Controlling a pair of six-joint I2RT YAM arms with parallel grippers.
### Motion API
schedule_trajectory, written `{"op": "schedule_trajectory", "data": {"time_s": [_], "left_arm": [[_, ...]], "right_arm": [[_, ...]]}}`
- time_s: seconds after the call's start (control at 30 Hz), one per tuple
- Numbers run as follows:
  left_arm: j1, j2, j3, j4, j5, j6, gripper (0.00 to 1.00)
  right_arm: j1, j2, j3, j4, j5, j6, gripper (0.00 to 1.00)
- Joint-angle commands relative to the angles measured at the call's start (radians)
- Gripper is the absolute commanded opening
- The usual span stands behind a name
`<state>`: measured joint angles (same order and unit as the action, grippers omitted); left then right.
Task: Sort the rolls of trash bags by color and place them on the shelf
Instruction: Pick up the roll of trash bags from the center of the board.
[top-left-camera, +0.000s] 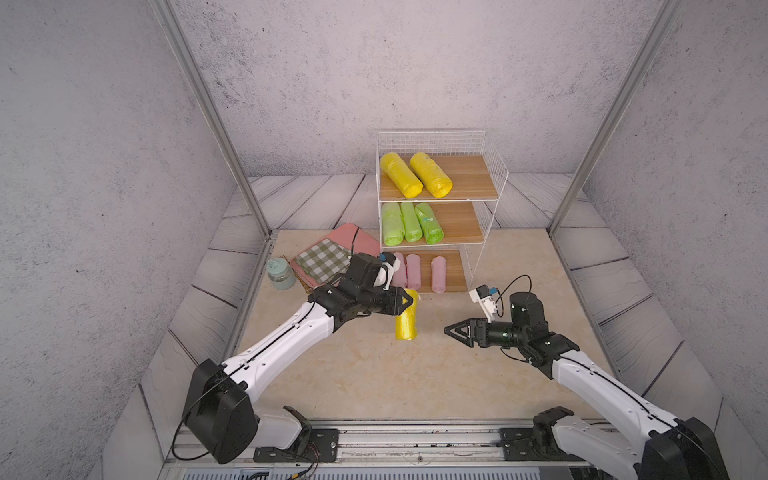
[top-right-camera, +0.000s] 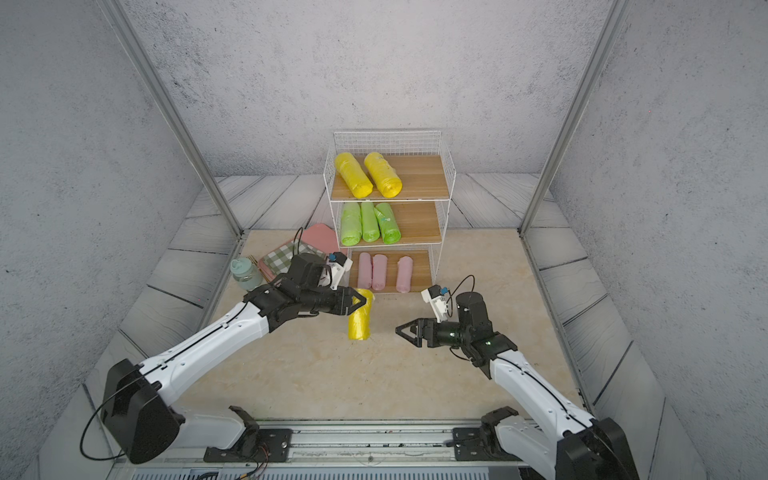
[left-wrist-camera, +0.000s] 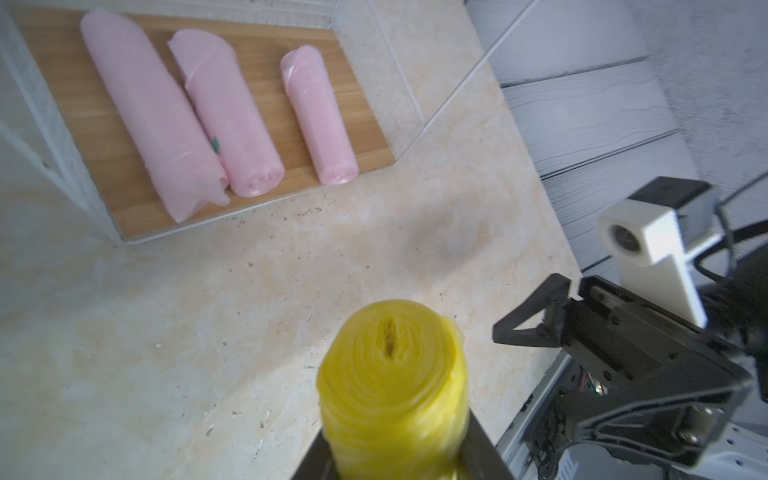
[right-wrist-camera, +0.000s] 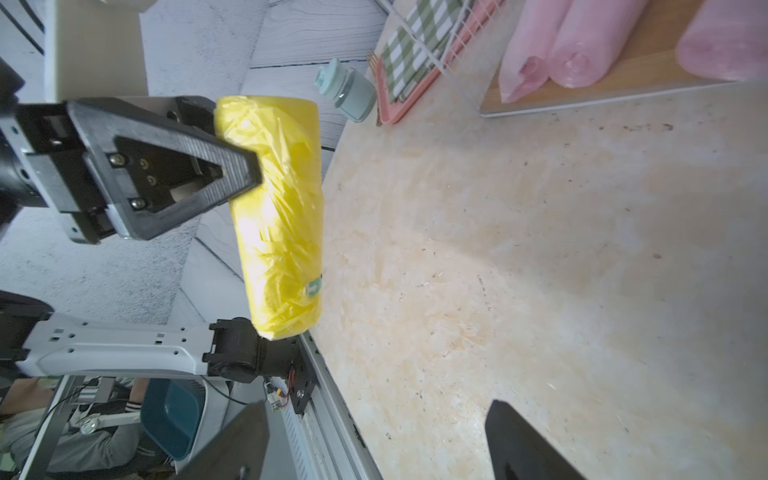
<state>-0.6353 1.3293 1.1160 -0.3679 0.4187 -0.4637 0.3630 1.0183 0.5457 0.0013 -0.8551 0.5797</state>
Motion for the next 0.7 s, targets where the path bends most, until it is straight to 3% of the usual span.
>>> {"op": "schedule_trajectory", "data": {"time_s": [0.0,0.23,0.67], "left_arm": [[0.017,-0.056,-0.009,0.093,0.113,0.047,0.0],[0.032,-0.096,-0.008,0.212,0.193,0.018,0.0],[0.051,-0.109,-0.023,0.383,0.24,-0.044,0.0]], "right_arm": [[0.009,0.002,0.045,0.092,-0.077,0.035,0.86],[0.065,0.022,0.1,0.19,-0.079,0.07,0.83],[0.169,0.113,0.179,0.368,-0.061,0.117,0.83]]}}
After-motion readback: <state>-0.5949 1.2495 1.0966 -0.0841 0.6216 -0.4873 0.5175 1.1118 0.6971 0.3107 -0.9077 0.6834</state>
